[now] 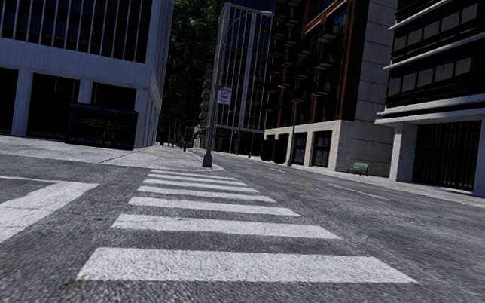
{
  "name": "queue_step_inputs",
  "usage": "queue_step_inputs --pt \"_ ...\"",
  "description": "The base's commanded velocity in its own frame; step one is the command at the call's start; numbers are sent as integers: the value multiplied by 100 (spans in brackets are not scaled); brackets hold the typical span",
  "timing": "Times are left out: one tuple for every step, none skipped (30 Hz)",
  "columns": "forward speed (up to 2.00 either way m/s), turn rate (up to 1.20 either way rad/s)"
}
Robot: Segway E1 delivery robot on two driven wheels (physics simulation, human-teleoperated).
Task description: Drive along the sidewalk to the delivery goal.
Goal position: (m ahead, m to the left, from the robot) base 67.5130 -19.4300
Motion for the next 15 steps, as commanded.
queue_step_inputs --pt "164 26" --pt "164 32" --pt "166 33" --pt "171 34" --pt "171 34" --pt "175 34" --pt "177 34" --pt "178 34" --pt "178 34" --pt "178 34" --pt "178 34" --pt "179 34" --pt "179 34" --pt "181 34" --pt "182 34"
